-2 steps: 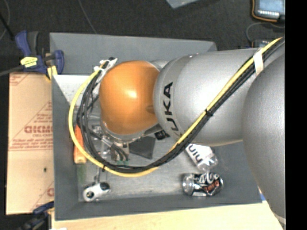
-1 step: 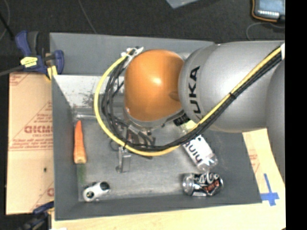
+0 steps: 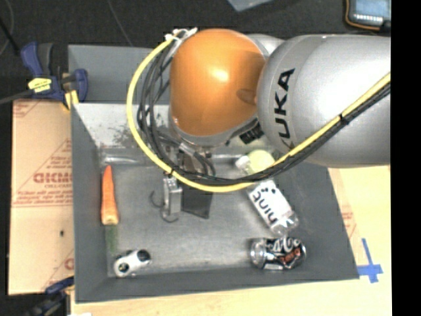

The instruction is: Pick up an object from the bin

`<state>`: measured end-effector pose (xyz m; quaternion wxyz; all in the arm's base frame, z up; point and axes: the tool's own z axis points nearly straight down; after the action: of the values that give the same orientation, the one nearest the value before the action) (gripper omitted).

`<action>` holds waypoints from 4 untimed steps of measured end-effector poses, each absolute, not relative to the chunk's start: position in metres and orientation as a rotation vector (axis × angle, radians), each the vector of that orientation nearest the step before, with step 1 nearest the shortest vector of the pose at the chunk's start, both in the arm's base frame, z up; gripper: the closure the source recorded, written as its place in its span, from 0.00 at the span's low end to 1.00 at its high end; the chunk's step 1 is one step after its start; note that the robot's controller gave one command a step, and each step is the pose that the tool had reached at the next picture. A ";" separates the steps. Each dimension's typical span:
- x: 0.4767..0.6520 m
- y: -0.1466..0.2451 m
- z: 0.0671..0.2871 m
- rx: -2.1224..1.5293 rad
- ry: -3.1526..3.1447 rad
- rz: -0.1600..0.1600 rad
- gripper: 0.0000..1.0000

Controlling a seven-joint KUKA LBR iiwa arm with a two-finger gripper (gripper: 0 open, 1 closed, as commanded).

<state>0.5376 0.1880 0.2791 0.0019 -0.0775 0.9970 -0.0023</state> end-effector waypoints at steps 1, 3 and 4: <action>0.549 0.187 0.262 -0.205 3.119 0.011 0.00; 0.518 0.108 0.209 -0.339 3.121 -0.002 0.00; 0.541 0.106 0.196 -0.224 3.115 0.003 0.00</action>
Offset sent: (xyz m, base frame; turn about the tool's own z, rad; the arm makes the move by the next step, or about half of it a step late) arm -0.0067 -0.0851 -0.0931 -0.0026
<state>0.5407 0.1064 0.1963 0.0094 -0.0718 0.9974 0.0009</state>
